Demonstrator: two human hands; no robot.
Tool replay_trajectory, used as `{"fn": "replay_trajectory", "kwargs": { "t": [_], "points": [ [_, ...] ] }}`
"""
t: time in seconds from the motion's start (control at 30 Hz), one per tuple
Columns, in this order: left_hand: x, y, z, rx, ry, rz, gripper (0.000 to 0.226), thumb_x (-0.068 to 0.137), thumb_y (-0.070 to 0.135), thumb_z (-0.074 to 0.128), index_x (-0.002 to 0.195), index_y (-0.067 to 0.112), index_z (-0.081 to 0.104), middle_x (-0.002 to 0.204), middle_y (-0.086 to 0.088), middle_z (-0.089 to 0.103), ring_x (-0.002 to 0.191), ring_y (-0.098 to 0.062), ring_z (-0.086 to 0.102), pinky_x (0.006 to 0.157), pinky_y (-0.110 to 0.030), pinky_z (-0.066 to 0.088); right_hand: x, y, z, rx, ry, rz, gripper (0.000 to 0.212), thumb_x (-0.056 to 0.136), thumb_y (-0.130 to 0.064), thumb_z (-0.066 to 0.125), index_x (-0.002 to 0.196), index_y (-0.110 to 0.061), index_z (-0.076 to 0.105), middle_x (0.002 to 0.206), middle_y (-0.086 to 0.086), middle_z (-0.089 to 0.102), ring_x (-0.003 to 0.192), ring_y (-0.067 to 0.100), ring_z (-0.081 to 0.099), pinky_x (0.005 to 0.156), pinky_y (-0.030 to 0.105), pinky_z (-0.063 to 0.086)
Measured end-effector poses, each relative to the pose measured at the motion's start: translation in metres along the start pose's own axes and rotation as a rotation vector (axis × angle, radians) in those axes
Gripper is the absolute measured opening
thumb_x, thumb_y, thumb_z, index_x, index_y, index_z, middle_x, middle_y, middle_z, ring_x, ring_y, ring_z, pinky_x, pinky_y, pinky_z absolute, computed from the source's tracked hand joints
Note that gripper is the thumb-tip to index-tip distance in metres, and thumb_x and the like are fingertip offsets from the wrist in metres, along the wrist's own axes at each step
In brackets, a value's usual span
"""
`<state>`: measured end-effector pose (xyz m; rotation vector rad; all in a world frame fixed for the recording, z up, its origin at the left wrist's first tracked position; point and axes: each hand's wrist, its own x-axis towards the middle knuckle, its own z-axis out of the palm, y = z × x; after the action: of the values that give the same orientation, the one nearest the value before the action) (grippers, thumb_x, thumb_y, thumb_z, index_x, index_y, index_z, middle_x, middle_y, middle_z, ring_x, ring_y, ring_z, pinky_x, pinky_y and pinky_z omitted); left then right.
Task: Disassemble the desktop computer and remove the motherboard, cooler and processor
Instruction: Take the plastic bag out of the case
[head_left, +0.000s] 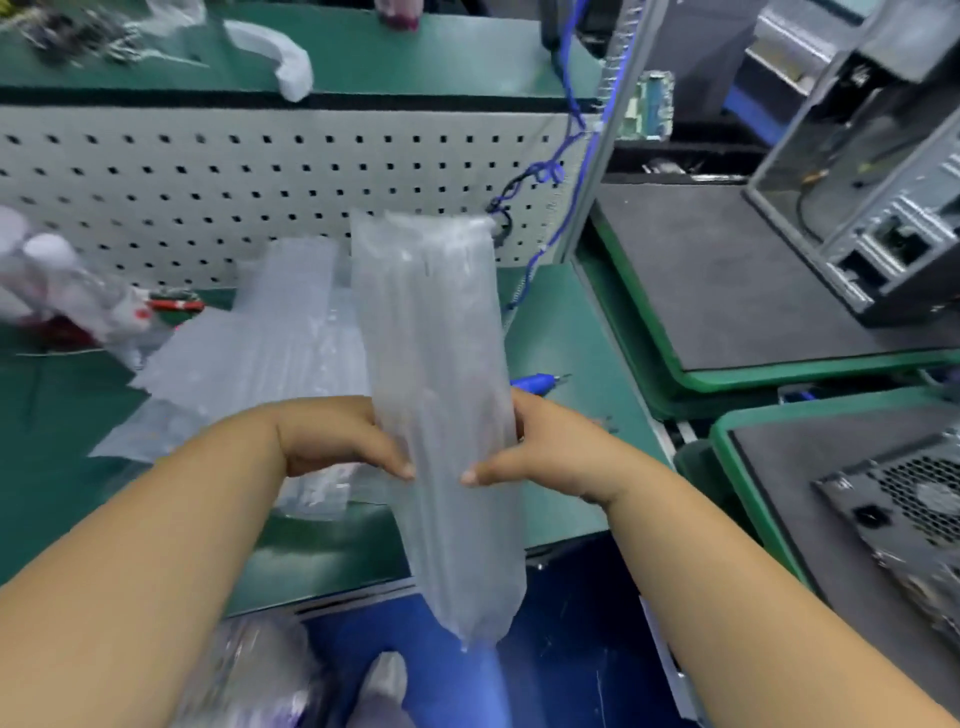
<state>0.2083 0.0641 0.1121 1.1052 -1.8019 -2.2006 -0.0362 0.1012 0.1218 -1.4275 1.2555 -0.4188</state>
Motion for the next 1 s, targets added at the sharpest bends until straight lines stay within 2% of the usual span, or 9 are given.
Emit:
{"fn": "replay_trajectory", "kwargs": {
  "t": [0.07,0.17,0.27,0.37,0.43,0.6,0.7,0.83,1.0],
  "points": [
    [-0.017,-0.005,-0.022,-0.112,0.216,-0.021,0.046,0.071,0.009,0.072,0.116,0.010,0.066,0.119,-0.007,0.068,0.112,-0.022,0.063,0.094,-0.032,0.051,0.025,-0.017,0.009,0.017,0.050,-0.002,0.064,0.064,-0.035,0.086,0.121,-0.027,0.057,0.111,-0.011,0.071,0.103,0.008,0.067,0.092,0.040,0.055],
    [-0.038,-0.011,-0.049,-0.293,0.505,-0.025,0.051,0.069,0.027,0.073,0.117,0.010,0.066,0.113,-0.008,0.071,0.102,-0.023,0.068,0.086,-0.037,0.053,0.059,-0.038,0.027,0.088,0.140,-0.002,0.062,0.068,-0.057,0.077,0.119,-0.029,0.058,0.107,-0.013,0.071,0.091,0.007,0.070,0.071,0.033,0.056],
    [-0.053,-0.011,-0.072,-0.403,0.693,-0.045,0.061,0.066,0.039,0.071,0.120,0.012,0.065,0.115,-0.010,0.070,0.105,-0.028,0.066,0.098,-0.047,0.047,0.091,-0.049,0.047,0.151,0.197,0.065,0.071,0.078,-0.061,0.067,0.130,-0.013,0.052,0.121,0.001,0.065,0.093,0.017,0.068,0.085,0.041,0.056],
    [-0.064,-0.006,-0.092,-0.410,0.806,-0.082,0.055,0.067,0.038,0.077,0.116,0.015,0.065,0.103,-0.009,0.073,0.093,-0.031,0.070,0.084,-0.047,0.054,0.114,-0.061,0.064,0.238,0.201,0.104,0.080,0.083,-0.057,0.065,0.142,-0.009,0.040,0.132,0.004,0.056,0.101,0.019,0.064,0.091,0.042,0.054],
    [-0.066,-0.007,-0.106,-0.288,0.951,-0.126,0.045,0.076,0.036,0.076,0.114,0.015,0.064,0.097,-0.008,0.074,0.083,-0.030,0.072,0.074,-0.042,0.056,0.123,-0.067,0.071,0.329,0.191,0.089,0.082,0.085,-0.053,0.066,0.149,-0.019,0.028,0.133,-0.001,0.054,0.110,0.018,0.061,0.093,0.038,0.051],
    [-0.064,-0.014,-0.132,0.447,1.363,-0.637,0.081,0.075,0.049,0.070,0.138,0.014,0.034,0.136,-0.020,0.044,0.119,-0.042,0.047,0.095,-0.050,0.044,0.132,-0.062,0.076,0.255,0.106,0.140,0.094,0.085,-0.052,0.065,0.156,-0.029,0.007,0.152,0.004,0.038,0.133,0.025,0.045,0.112,0.045,0.036],
    [-0.047,-0.009,-0.128,0.504,1.367,-0.393,0.072,0.080,0.045,0.066,0.139,0.016,0.036,0.138,-0.015,0.042,0.121,-0.037,0.046,0.093,-0.046,0.043,0.125,-0.054,0.065,0.214,0.114,0.139,0.085,0.087,-0.050,0.063,0.155,-0.028,0.016,0.150,0.002,0.040,0.128,0.022,0.049,0.110,0.044,0.039],
    [-0.019,0.003,-0.097,0.565,1.201,-0.004,0.056,0.085,0.036,0.066,0.136,0.027,0.046,0.136,-0.002,0.047,0.120,-0.021,0.050,0.099,-0.037,0.041,0.108,-0.042,0.044,0.192,0.157,0.111,0.062,0.091,-0.042,0.061,0.146,-0.023,0.039,0.127,-0.003,0.057,0.105,0.013,0.064,0.103,0.041,0.046],
    [0.014,0.022,-0.059,0.843,1.030,0.125,0.036,0.085,0.030,0.067,0.120,0.029,0.060,0.121,0.002,0.056,0.111,-0.018,0.052,0.096,-0.036,0.042,0.077,-0.026,0.013,0.192,0.223,0.090,0.031,0.093,-0.032,0.060,0.123,-0.023,0.060,0.107,-0.011,0.065,0.077,0.003,0.066,0.079,0.020,0.050]
  ]
}}
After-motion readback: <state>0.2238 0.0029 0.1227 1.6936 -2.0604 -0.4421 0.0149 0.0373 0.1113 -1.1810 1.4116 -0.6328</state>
